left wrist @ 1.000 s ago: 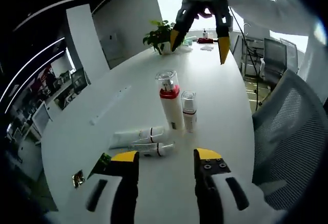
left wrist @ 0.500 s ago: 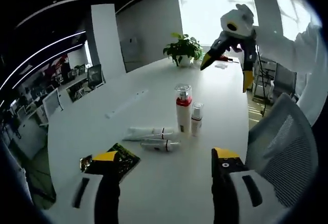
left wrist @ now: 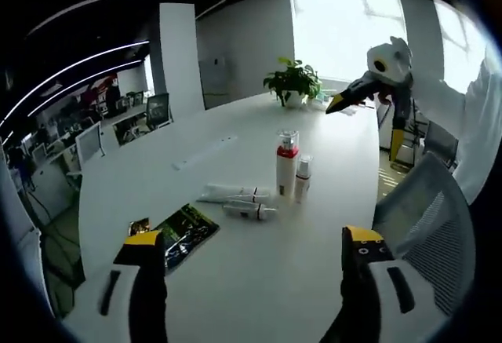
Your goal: Arrange the skincare products in the storage area until every visible bottle or jar stands upright without overlapping.
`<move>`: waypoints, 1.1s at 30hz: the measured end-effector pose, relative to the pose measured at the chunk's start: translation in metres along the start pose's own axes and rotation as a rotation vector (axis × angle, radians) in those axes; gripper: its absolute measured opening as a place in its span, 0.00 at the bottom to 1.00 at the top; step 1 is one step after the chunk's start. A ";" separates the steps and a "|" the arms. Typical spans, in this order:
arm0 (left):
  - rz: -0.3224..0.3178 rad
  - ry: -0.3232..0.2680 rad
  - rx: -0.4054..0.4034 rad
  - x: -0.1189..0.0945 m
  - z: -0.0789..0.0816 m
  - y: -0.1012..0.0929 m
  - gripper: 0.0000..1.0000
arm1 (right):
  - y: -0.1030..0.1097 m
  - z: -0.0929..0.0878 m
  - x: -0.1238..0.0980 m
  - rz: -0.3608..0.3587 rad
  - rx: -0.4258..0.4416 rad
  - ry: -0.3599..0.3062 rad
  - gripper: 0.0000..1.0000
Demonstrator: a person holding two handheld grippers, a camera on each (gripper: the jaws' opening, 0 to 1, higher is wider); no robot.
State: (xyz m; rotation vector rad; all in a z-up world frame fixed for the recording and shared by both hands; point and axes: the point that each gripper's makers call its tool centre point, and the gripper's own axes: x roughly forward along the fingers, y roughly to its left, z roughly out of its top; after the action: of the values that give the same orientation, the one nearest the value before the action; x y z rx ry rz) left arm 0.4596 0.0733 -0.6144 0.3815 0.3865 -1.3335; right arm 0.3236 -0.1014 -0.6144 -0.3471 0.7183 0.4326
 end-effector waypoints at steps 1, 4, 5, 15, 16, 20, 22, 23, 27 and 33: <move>-0.006 0.004 -0.003 -0.001 -0.002 0.000 0.91 | 0.002 -0.002 0.000 -0.001 0.003 0.007 1.00; -0.010 0.004 -0.015 -0.004 -0.004 0.002 0.96 | 0.005 -0.004 0.002 -0.016 0.015 0.017 1.00; -0.011 0.004 -0.014 -0.006 -0.004 0.003 0.97 | 0.005 -0.003 0.002 -0.024 0.027 0.017 1.00; -0.059 -0.023 -0.022 -0.020 -0.006 0.006 0.99 | 0.014 0.006 0.003 -0.067 0.064 0.012 1.00; -0.062 -0.019 -0.024 -0.021 -0.008 0.007 0.99 | 0.013 0.006 0.003 -0.072 0.067 0.012 1.00; -0.064 -0.026 -0.028 -0.026 -0.011 0.011 0.99 | 0.014 0.007 0.004 -0.100 0.078 0.038 1.00; -0.074 -0.024 -0.026 -0.027 -0.014 0.011 0.99 | 0.015 0.009 0.005 -0.107 0.075 0.034 1.00; -0.079 -0.017 -0.030 -0.027 -0.016 0.011 0.99 | 0.016 0.011 0.005 -0.112 0.084 0.029 1.00; -0.091 -0.003 -0.020 -0.027 -0.022 0.010 0.99 | 0.017 0.012 0.005 -0.124 0.092 0.038 1.00; -0.087 -0.025 -0.046 -0.027 -0.020 0.011 0.99 | 0.023 0.014 0.006 -0.104 0.091 0.059 1.00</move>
State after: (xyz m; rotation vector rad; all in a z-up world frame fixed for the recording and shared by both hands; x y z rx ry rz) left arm 0.4642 0.1079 -0.6190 0.3117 0.4158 -1.4104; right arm 0.3239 -0.0736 -0.6123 -0.3109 0.7715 0.2906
